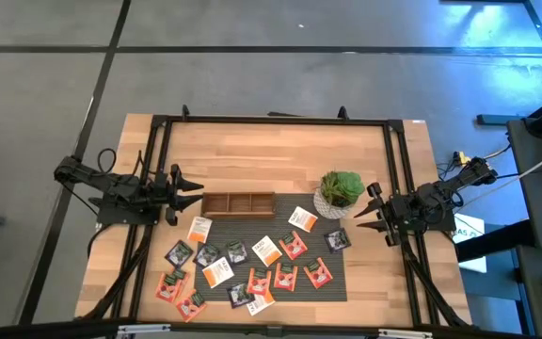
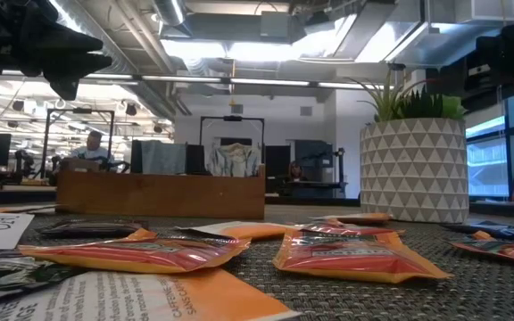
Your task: Pick & Place Tea
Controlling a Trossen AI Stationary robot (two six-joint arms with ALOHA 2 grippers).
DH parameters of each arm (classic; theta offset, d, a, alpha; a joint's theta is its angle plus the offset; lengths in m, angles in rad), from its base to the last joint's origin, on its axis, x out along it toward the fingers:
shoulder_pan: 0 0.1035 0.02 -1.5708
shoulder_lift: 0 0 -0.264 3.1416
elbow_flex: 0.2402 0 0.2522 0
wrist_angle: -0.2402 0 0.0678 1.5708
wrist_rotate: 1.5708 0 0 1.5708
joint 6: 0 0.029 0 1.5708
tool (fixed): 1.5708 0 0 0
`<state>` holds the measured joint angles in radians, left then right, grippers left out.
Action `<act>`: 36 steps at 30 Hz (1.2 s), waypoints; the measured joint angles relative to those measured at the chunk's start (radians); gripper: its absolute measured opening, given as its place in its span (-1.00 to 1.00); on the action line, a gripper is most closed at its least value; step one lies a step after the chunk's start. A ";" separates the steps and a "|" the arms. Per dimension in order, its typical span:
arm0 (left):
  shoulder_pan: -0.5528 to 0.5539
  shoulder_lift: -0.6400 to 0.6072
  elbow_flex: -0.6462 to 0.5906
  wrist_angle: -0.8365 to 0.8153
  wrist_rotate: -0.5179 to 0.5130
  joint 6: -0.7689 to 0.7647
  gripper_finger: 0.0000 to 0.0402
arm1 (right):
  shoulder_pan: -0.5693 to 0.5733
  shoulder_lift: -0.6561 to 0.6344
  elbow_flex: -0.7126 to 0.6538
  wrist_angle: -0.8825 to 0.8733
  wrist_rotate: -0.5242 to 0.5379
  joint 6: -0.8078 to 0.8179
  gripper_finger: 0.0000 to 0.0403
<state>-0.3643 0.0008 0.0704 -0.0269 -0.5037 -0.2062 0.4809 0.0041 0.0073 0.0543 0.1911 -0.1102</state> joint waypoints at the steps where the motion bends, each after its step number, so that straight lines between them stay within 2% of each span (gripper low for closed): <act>1: 0.000 0.000 0.000 0.000 0.000 0.000 -0.26 | 0.000 0.000 0.000 0.000 0.000 0.000 -0.44; 23: 0.000 0.000 0.000 0.000 0.000 0.000 -0.26 | 0.000 0.000 0.000 0.000 0.000 0.002 -0.44; 29: 0.000 0.000 0.000 0.000 -0.029 0.000 -0.26 | 0.000 0.000 0.000 0.000 0.003 0.106 -0.44; 36: 0.000 0.000 0.000 0.001 -0.036 0.000 -0.26 | 0.000 0.000 0.000 0.001 0.003 0.116 -0.44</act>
<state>-0.3641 0.0006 0.0704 -0.0257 -0.5400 -0.2062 0.4808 0.0041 0.0071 0.0554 0.1937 0.0054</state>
